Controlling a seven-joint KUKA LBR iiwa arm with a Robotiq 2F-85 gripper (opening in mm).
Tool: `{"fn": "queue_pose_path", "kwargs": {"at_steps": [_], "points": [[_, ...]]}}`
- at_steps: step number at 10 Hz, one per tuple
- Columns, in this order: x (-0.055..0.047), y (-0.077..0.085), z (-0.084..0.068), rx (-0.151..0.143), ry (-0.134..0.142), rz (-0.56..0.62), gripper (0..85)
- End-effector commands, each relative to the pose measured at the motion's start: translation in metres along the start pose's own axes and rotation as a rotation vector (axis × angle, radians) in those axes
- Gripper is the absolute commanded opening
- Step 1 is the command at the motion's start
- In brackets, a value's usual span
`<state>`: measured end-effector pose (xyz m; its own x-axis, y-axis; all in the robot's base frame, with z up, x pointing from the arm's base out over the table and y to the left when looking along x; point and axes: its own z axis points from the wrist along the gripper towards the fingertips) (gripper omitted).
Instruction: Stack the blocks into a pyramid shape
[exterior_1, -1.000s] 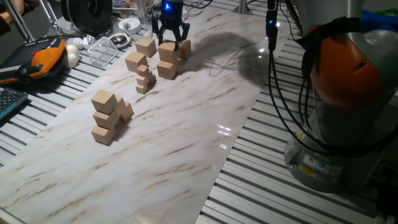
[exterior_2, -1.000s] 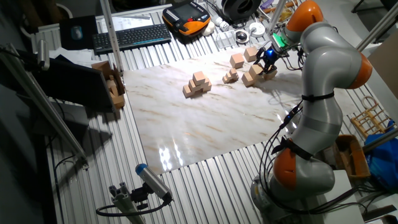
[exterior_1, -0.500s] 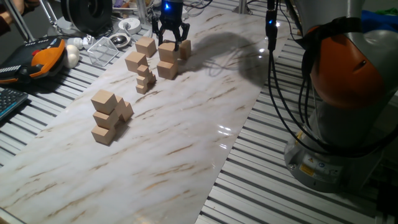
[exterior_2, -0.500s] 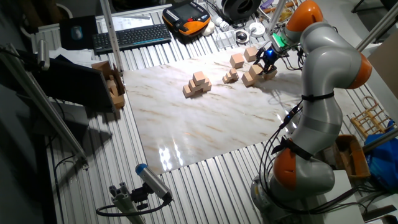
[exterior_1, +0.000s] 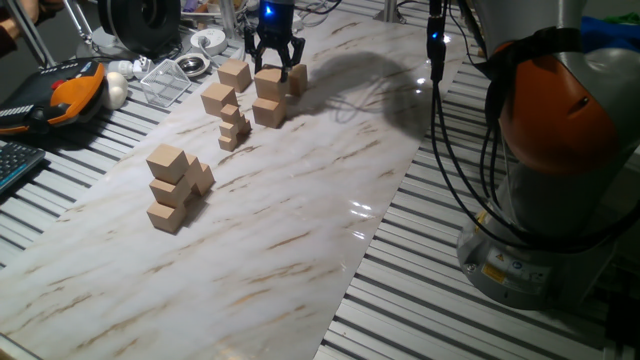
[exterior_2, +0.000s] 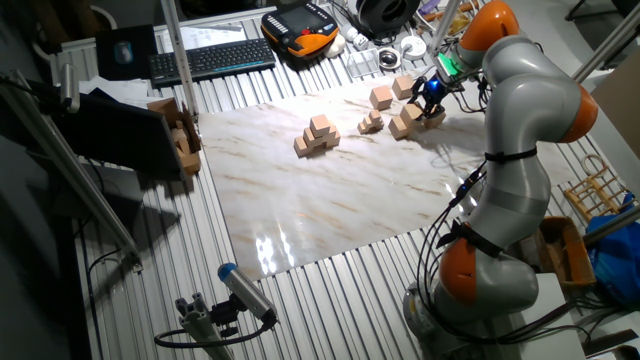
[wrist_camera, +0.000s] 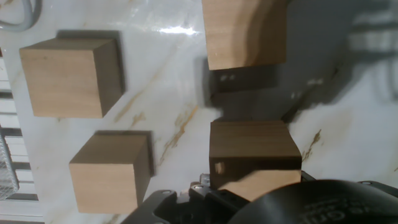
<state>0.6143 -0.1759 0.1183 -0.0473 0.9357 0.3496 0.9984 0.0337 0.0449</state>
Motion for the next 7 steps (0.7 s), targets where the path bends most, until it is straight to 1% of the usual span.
{"fn": "queue_pose_path", "kwargs": {"at_steps": [1, 5, 6, 7], "points": [[-0.0001, -0.0001, 0.0003, 0.000, 0.000, 0.003, 68.0], [-0.0011, -0.0006, 0.0021, -0.010, -0.006, 0.008, 68.0], [-0.0012, -0.0008, 0.0021, -0.010, -0.008, 0.008, 85.0], [-0.0012, -0.0009, 0.0021, -0.010, -0.013, 0.007, 85.0]]}}
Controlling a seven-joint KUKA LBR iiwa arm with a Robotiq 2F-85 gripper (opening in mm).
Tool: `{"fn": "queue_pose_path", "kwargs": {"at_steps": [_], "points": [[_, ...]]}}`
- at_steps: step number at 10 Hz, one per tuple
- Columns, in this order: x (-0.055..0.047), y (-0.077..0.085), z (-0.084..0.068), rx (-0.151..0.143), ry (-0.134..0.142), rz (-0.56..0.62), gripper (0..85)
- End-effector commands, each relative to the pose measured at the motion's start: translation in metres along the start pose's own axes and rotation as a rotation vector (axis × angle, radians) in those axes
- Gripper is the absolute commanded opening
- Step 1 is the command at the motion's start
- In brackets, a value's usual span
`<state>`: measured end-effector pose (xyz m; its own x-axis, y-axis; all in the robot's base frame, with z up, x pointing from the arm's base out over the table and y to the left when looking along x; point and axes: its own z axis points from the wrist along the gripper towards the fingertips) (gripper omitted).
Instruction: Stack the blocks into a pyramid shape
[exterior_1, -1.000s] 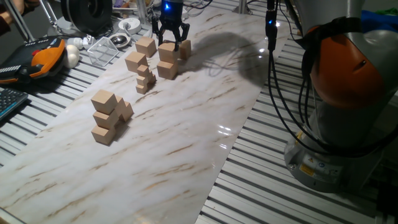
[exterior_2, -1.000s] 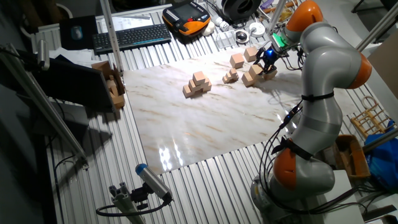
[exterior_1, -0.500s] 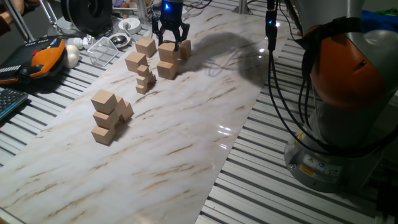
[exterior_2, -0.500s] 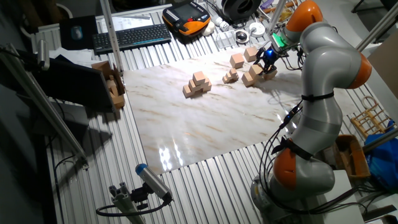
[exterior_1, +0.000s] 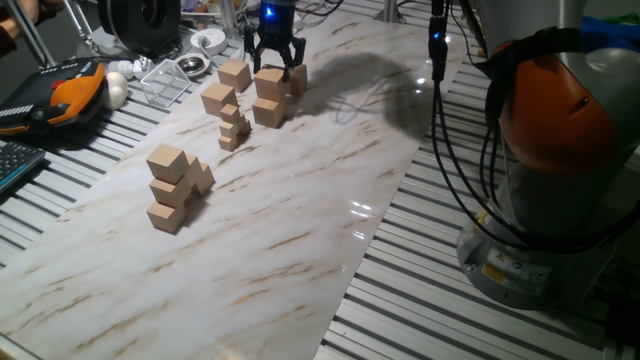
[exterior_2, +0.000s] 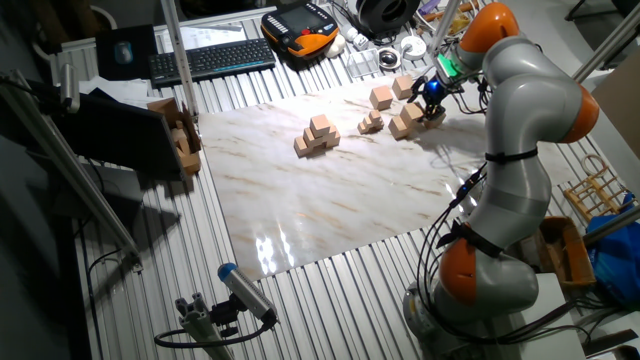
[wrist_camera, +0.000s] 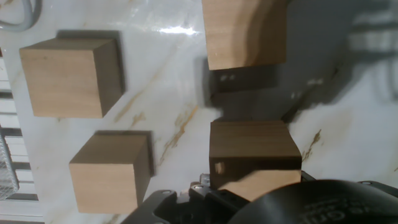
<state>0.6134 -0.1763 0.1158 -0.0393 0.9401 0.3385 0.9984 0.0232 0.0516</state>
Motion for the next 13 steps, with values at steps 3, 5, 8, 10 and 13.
{"fn": "queue_pose_path", "kwargs": {"at_steps": [3, 5, 8, 10, 13], "points": [[0.000, 0.000, 0.000, 0.002, -0.005, -0.003, 85.0], [0.001, -0.001, -0.005, 0.003, -0.014, -0.005, 85.0], [0.001, -0.001, -0.021, 0.012, -0.057, -0.017, 85.0], [0.002, -0.001, -0.036, 0.030, -0.074, -0.033, 85.0], [0.003, -0.002, -0.056, 0.053, -0.121, -0.097, 68.0]]}}
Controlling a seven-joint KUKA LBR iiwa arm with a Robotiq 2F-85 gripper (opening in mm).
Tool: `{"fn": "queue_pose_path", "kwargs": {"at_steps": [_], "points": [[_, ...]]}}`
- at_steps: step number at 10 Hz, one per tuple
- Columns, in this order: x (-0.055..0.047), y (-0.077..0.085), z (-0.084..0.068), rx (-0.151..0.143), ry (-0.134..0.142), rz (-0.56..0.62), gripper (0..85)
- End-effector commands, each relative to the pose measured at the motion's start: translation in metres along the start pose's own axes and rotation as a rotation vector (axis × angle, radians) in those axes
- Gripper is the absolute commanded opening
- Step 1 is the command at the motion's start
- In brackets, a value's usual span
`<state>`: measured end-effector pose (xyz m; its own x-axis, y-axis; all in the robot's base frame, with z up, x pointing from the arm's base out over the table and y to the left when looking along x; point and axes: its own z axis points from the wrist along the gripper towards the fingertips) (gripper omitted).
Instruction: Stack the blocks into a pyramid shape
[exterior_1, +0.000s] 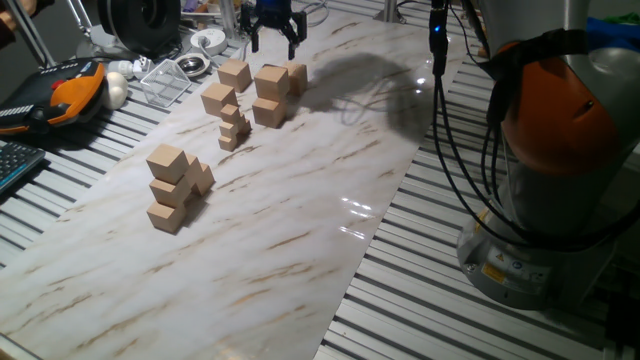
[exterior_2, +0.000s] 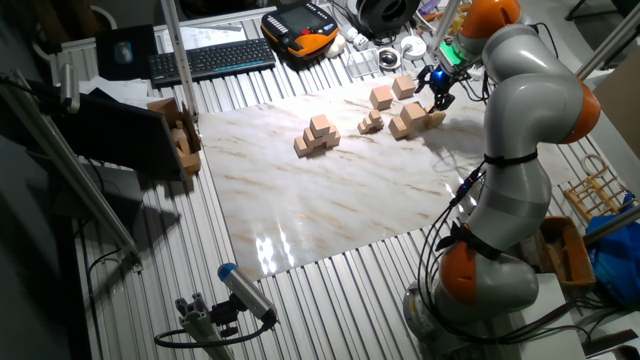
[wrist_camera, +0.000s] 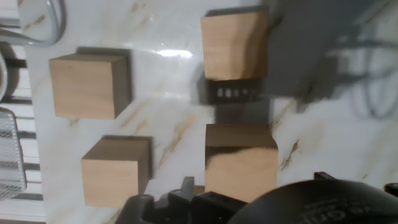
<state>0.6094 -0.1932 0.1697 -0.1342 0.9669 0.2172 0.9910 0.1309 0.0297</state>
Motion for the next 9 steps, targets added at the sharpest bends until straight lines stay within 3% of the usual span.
{"fn": "queue_pose_path", "kwargs": {"at_steps": [1, 2, 3, 5, 7, 9], "points": [[-0.002, -0.001, -0.002, 0.000, -0.008, -0.030, 51.0], [-0.005, -0.002, -0.005, 0.001, -0.011, -0.053, 34.0], [-0.008, -0.004, -0.006, -0.002, -0.011, -0.076, 34.0], [-0.013, -0.008, -0.010, -0.006, -0.025, -0.118, 0.0], [-0.018, -0.010, -0.013, 0.011, -0.064, -0.144, 0.0], [-0.027, -0.015, -0.013, 0.011, -0.137, -0.254, 0.0]]}}
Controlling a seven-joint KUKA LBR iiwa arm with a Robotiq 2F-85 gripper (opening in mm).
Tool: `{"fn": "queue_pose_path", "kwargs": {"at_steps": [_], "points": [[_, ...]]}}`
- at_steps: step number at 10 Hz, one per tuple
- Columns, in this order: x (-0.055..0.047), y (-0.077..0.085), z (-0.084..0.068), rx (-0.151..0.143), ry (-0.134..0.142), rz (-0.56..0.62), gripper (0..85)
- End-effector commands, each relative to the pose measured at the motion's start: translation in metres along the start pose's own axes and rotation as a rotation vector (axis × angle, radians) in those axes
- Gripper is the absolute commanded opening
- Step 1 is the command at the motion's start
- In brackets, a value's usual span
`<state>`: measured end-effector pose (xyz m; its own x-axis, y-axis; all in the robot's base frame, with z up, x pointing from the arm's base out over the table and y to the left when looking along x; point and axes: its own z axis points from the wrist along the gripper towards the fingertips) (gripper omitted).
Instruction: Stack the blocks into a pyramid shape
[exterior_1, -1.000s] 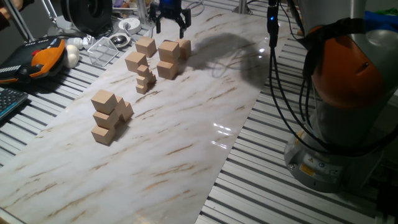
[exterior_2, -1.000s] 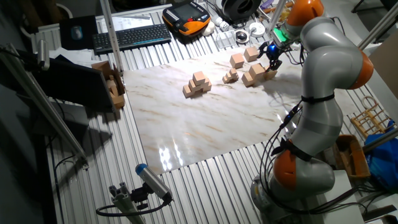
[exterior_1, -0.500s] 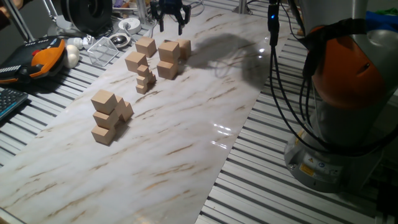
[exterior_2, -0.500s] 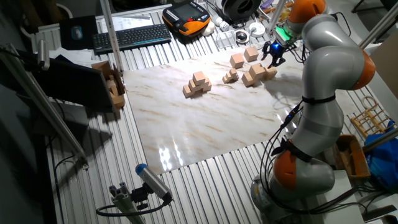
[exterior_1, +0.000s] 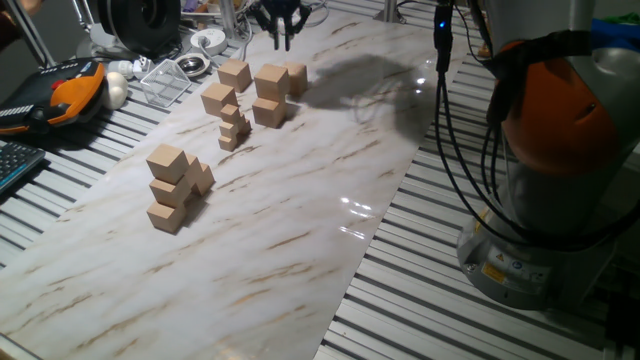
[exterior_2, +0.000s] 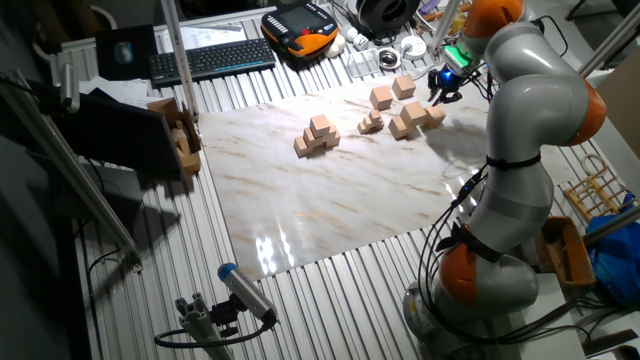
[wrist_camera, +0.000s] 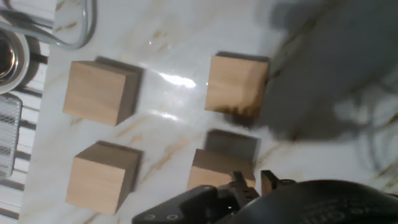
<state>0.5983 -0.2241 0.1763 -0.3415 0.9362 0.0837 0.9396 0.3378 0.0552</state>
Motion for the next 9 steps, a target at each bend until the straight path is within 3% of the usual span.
{"fn": "queue_pose_path", "kwargs": {"at_steps": [1, 3, 5, 6, 8, 9], "points": [[-0.003, -0.003, 0.001, -0.001, -0.025, -0.102, 0.0], [-0.011, -0.008, 0.005, 0.021, -0.032, -0.231, 0.0], [-0.017, -0.013, 0.009, 0.027, -0.014, -0.297, 0.0], [-0.020, -0.014, 0.013, 0.028, -0.014, -0.271, 0.0], [-0.024, -0.015, 0.017, 0.065, 0.006, -0.003, 0.0], [-0.027, -0.023, 0.019, 0.065, -0.011, 0.073, 0.0]]}}
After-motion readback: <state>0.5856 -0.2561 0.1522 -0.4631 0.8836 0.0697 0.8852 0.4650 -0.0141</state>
